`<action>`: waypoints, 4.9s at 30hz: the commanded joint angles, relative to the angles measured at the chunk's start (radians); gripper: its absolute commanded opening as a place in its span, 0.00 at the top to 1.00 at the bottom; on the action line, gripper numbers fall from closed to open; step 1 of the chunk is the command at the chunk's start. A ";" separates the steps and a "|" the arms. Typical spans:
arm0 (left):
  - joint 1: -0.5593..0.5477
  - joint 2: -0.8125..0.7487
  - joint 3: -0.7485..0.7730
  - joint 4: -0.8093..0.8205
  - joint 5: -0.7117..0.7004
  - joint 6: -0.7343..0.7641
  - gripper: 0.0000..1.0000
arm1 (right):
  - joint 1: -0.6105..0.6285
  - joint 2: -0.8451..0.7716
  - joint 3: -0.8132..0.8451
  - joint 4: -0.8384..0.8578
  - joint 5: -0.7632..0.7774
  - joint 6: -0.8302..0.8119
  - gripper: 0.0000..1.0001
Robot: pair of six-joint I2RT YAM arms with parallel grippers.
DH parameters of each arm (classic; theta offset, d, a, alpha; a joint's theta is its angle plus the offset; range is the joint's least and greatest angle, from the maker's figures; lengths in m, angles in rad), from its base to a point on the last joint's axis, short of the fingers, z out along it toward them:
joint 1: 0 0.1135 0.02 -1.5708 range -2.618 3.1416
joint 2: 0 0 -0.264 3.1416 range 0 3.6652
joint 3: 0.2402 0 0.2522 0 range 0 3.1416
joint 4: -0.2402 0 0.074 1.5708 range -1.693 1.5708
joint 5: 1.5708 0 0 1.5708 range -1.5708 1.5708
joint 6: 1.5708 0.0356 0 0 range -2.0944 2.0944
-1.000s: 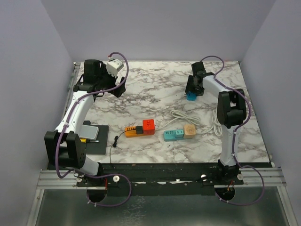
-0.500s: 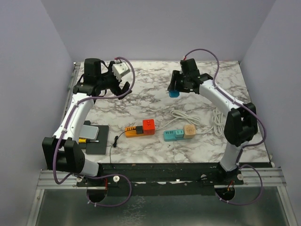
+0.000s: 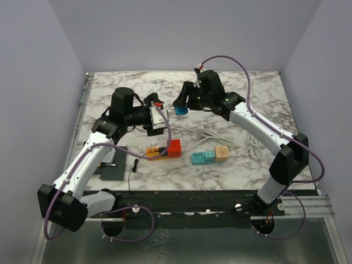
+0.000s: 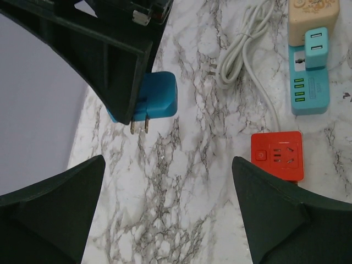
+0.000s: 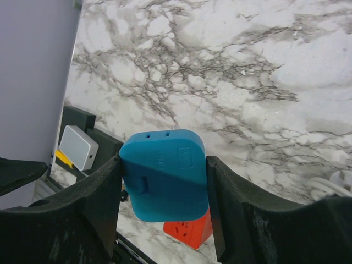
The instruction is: Insert the plug
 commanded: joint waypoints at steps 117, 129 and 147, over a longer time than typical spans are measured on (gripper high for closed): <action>-0.059 -0.245 0.023 0.229 0.283 0.093 1.00 | 0.098 -0.221 -0.187 0.756 -0.766 0.334 0.69; -0.061 -0.256 0.007 0.228 0.249 0.099 1.00 | 0.102 -0.242 -0.161 0.628 -0.716 0.248 0.99; -0.056 -0.081 -0.134 -0.165 -0.018 -0.033 0.01 | 0.025 -0.145 0.187 -0.484 -0.357 -0.627 0.99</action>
